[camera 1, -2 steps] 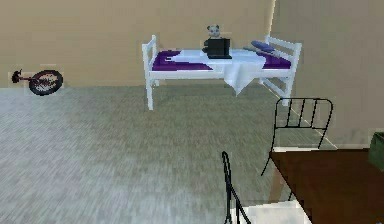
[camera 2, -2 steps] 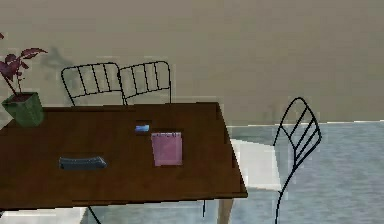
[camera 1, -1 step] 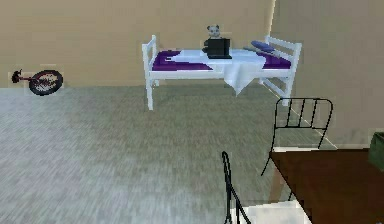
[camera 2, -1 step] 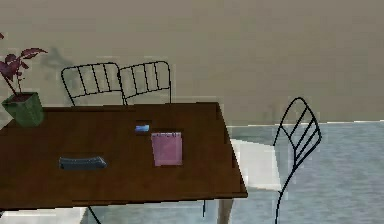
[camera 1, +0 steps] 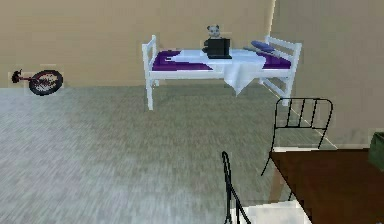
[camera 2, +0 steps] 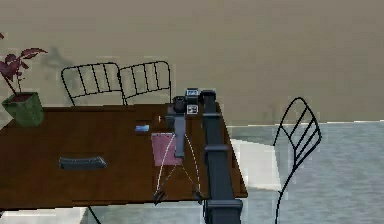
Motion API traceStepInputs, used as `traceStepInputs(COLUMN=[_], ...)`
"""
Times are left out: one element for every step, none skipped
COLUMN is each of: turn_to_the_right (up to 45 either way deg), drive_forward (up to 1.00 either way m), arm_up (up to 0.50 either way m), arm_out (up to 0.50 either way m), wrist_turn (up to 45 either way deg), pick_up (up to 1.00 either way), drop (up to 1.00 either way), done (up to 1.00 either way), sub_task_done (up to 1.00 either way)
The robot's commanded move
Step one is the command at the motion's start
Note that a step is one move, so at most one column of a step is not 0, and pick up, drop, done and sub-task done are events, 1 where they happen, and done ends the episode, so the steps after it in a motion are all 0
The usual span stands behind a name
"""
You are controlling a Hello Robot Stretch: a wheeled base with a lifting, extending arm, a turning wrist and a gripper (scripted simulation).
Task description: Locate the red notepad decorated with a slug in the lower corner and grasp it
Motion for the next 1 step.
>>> traceStepInputs(turn_to_the_right=[0.0], drive_forward=[0.0], arm_up=[0.0], arm_out=[0.0], wrist_turn=[45.0], pick_up=[0.0], drop=[0.0], done=[0.0], sub_task_done=[0.0])
